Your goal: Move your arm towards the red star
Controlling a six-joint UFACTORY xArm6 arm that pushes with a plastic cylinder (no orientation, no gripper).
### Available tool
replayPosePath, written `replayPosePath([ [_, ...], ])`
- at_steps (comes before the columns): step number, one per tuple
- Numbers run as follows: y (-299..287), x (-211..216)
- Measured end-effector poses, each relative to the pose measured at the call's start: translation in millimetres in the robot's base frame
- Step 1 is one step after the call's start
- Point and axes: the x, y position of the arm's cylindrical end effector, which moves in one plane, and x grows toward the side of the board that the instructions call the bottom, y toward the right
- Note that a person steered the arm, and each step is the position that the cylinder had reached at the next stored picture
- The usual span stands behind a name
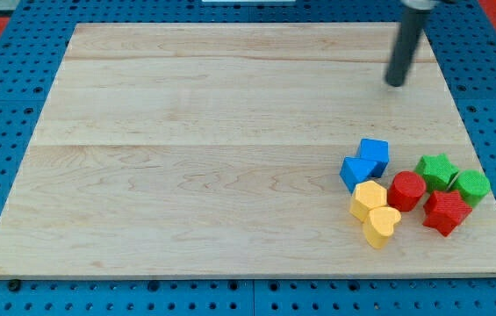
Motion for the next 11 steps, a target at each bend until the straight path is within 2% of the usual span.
replayPosePath([
  [1,67,28],
  [2,87,101],
  [4,96,152],
  [7,75,286],
  [8,70,274],
  [11,-28,235],
])
